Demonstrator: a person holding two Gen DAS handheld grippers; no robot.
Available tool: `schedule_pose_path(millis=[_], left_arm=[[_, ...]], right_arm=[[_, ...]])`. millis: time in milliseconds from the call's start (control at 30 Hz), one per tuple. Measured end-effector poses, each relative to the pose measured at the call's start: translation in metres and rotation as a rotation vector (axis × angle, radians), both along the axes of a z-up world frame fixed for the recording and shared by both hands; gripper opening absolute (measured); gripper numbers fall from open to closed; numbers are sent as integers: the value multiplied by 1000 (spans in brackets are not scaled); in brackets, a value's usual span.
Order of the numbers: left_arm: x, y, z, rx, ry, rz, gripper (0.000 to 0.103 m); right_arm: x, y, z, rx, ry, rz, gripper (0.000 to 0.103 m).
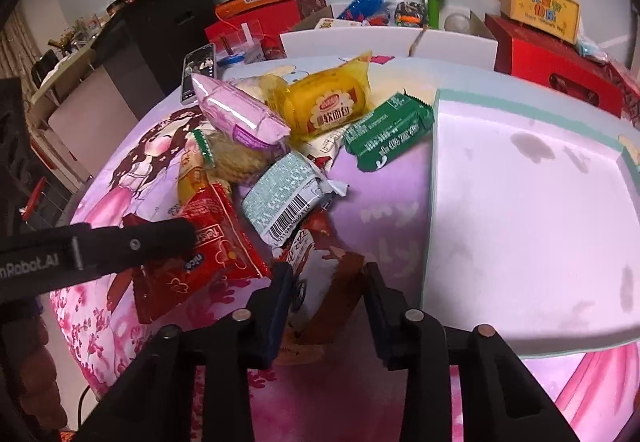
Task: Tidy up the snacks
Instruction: 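Carry both packets over the white tray and open both grippers to drop them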
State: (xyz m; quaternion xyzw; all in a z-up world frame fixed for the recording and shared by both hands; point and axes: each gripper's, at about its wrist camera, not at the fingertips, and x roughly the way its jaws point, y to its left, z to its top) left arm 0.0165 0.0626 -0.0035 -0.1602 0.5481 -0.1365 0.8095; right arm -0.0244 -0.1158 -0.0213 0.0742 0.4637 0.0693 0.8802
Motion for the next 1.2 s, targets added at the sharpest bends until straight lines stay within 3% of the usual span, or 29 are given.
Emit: schedule_pose_path(millis=[333, 767, 967, 1200], left_arm=[[0, 2, 5, -3, -16, 5, 46], [1, -4, 18, -13, -59, -7, 46], [15, -32, 36, -10, -95, -66, 46], [40, -93, 58, 15, -167, -177, 46]], right_arm=[[-6, -9, 16, 28, -39, -18, 27], [-15, -30, 49, 35, -138, -64, 27], [-6, -62, 68, 18, -176, -145, 27], [7, -114, 75, -10, -190, -291, 27]])
